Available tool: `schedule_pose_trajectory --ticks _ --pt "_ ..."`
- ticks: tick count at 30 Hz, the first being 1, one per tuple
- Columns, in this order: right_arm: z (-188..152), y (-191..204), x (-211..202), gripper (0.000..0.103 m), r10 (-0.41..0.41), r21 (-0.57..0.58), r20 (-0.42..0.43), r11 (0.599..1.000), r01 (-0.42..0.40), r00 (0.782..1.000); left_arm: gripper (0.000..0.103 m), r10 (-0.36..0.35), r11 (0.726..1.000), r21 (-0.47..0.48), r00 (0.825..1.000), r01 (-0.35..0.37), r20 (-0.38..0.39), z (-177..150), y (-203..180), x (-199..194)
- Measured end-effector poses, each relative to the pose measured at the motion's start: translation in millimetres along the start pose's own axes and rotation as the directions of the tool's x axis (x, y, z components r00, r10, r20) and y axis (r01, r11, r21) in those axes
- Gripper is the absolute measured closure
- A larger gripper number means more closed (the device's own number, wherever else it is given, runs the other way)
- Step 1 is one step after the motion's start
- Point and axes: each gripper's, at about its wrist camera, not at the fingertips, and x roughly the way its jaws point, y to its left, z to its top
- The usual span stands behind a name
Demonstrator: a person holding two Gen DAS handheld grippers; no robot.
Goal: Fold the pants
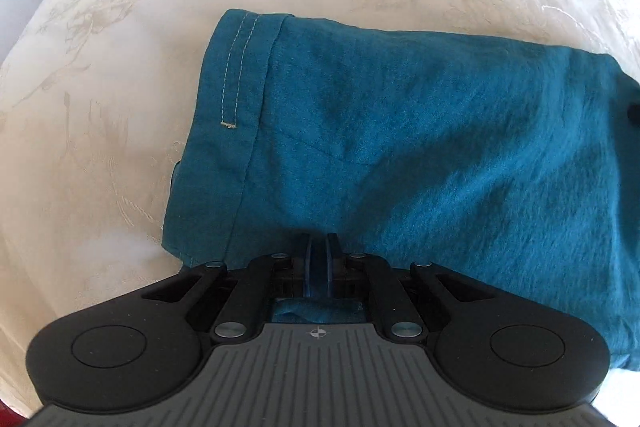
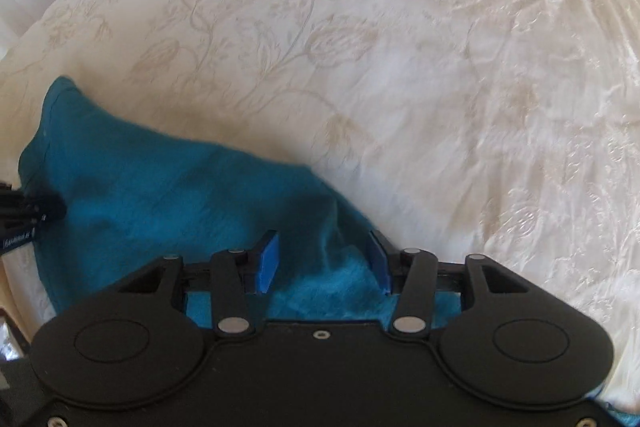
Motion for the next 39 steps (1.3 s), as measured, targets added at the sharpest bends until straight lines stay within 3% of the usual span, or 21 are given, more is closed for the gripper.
schedule_pose_trajectory --ticks 4,9,16,18,19,20,24,30,31,32,34,36,39 --pt "-19.2 8.4 4.0 0.045 0.149 -0.035 -0.097 0.988 -0.153 0.984 0.095 -0.004 1.000 -0.009 1.000 0.004 -0.014 0.8 3.5 2.8" --pt "-3.5 -4.7 4.5 0.045 0.145 0.006 -0.026 0.989 -0.145 0.989 0.095 0.003 1.000 0.001 1.000 -0.003 -0.020 5.2 0.1 3.5" --pt "36.9 -21.8 19.2 0.046 0.260 0.045 -0.002 0.965 -0.260 0.966 0.095 -0.008 1.000 -0.011 1.000 0.008 -0.028 15.0 -0.9 4.4" --pt "42.8 -19.4 21.6 0.055 0.296 0.060 -0.005 0.953 -0.296 0.955 0.095 -0.012 1.000 -0.017 1.000 0.011 -0.027 14.4 0.0 4.8" --pt "42.7 -18.4 22.1 0.085 0.308 0.065 0.002 0.949 -0.308 0.951 0.095 -0.013 1.000 -0.020 1.000 0.013 -0.026 13.5 1.5 4.9" --pt "44.0 -18.1 22.5 0.092 0.307 0.072 0.007 0.949 -0.306 0.952 0.095 -0.015 1.000 -0.022 1.000 0.015 -0.024 13.5 3.9 2.4" --pt "55.0 -18.7 21.6 0.094 0.205 0.063 0.061 0.976 -0.209 0.977 0.095 -0.013 1.000 -0.019 1.000 0.013 -0.008 4.9 6.1 4.0" --pt "60.7 -12.0 44.7 0.093 0.137 0.062 0.005 0.989 -0.137 0.991 0.095 -0.011 1.000 0.002 1.000 0.011 -0.004 0.6 8.7 3.0" --pt "60.3 -13.3 43.4 0.092 0.131 0.078 0.010 0.988 -0.131 0.991 0.095 -0.015 1.000 0.000 1.000 0.015 -0.006 0.9 9.9 2.3" --pt "59.3 -15.1 38.1 0.080 0.119 0.101 0.028 0.987 -0.121 0.993 0.095 -0.019 1.000 -0.001 1.000 0.019 -0.007 1.4 11.8 0.6" --pt "54.4 -16.7 19.8 0.068 0.054 0.128 0.090 0.990 -0.065 0.994 0.095 -0.022 1.000 0.000 1.000 0.022 -0.010 0.0 15.7 0.5" --pt "46.9 -17.8 0.0 0.067 0.008 0.153 0.145 0.988 -0.031 0.989 0.095 -0.028 1.000 0.008 1.000 0.029 -0.011 -0.9 17.7 0.5" --pt "31.2 -13.1 -25.8 0.067 0.006 0.173 0.189 0.984 -0.040 0.982 0.095 -0.030 0.999 0.035 0.999 0.030 -0.013 -3.1 18.7 1.2"
